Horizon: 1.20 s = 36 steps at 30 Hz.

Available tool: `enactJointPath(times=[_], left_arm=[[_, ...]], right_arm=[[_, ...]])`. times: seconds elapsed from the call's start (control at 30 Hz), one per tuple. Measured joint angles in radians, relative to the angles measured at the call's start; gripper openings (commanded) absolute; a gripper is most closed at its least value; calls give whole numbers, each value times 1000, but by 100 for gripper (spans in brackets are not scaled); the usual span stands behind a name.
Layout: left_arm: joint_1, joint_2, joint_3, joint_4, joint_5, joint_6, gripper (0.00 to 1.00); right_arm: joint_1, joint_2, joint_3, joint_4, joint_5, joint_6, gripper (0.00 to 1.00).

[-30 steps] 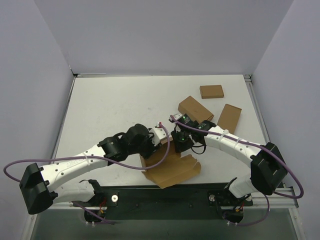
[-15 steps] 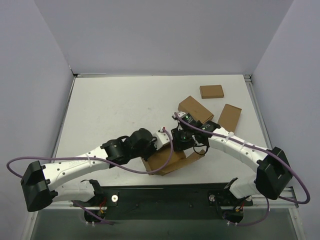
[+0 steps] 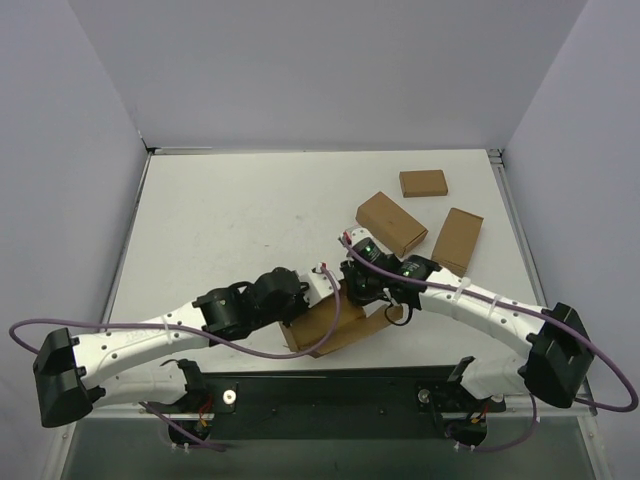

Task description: Fold the paper box

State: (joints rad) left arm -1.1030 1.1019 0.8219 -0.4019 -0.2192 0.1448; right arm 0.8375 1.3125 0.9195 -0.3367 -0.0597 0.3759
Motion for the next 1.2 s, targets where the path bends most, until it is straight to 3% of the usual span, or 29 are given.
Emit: enactJointPath(times=[0.3,0.33,0.37,0.4,0.43,0.53,0.73,1.0,1.2], left_arm=[[-26,-91,-42,15,-72,9,6],[-26,-92,-42,18,-76,9,6],[-26,-92,-42,18,-81,10,6],[-26,-90,-43,18,-86,9,6],[-26,-87,-43,17,-93,8,6],[-30,-66,-41,17,-122,-17,6],[-6,45,-2,-16,-216,-127,6],[93,93,-2,-36,-243,-415,6],[150,131,-60,-15,-245,-579,10]], right_arm=[[135,0,-1,45,277,107,0],[140,4,0,50,291,115,4],[142,10,1,54,299,120,21],[144,16,2,59,302,121,30],[146,26,5,63,312,121,45],[134,50,6,54,364,127,59],[58,9,6,11,373,179,61],[-73,-319,-35,-16,377,298,62],[-71,-413,-138,-12,353,367,63]])
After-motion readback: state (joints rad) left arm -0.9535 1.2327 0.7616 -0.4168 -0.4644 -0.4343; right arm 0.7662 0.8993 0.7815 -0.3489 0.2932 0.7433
